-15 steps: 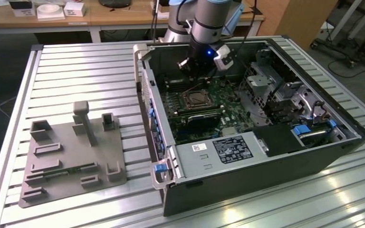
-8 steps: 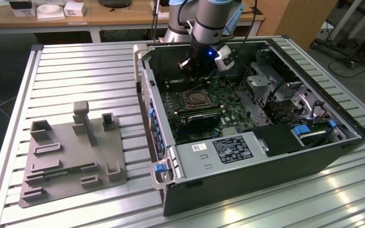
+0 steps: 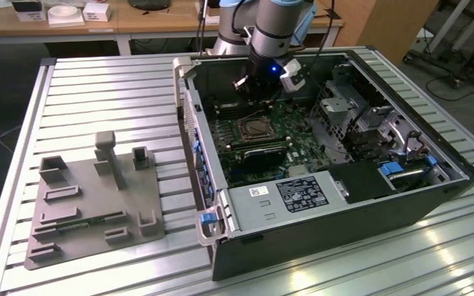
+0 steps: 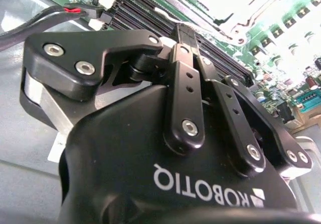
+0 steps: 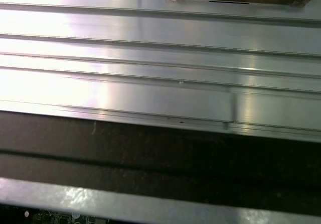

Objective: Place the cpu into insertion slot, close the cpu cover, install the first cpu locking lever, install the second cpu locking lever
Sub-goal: 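Install the first cpu locking lever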

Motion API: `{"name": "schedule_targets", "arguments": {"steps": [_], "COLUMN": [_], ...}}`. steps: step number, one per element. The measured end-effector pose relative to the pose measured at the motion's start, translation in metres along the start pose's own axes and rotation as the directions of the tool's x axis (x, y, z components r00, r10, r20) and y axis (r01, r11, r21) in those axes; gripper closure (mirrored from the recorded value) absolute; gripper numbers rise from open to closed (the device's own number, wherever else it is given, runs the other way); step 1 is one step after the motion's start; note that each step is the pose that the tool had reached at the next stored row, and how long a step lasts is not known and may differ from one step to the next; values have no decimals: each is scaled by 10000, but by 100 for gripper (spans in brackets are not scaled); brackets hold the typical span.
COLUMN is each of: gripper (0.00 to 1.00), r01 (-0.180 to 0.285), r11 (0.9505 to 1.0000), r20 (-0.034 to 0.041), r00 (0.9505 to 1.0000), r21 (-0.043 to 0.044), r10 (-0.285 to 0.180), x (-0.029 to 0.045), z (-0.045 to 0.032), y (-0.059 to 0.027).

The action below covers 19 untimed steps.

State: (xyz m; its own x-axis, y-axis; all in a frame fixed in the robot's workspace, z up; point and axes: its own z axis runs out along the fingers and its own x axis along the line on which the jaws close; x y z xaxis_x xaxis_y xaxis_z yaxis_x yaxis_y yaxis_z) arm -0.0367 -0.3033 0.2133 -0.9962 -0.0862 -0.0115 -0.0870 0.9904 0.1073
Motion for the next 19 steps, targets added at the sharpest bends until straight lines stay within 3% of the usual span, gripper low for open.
{"name": "schedule_targets", "arguments": {"steps": [8, 16, 19], "gripper": [90, 90, 90], "r01": [0, 1, 0], "r11": [10000, 9998, 9998], "r20": [-1, -16, -18], "r00": [10000, 10000, 10000], "r21": [5, 188, 205], "r10": [0, -1, 0], "x": [35, -2, -35], "z": [-5, -5, -1], "y": [4, 0, -3]}}
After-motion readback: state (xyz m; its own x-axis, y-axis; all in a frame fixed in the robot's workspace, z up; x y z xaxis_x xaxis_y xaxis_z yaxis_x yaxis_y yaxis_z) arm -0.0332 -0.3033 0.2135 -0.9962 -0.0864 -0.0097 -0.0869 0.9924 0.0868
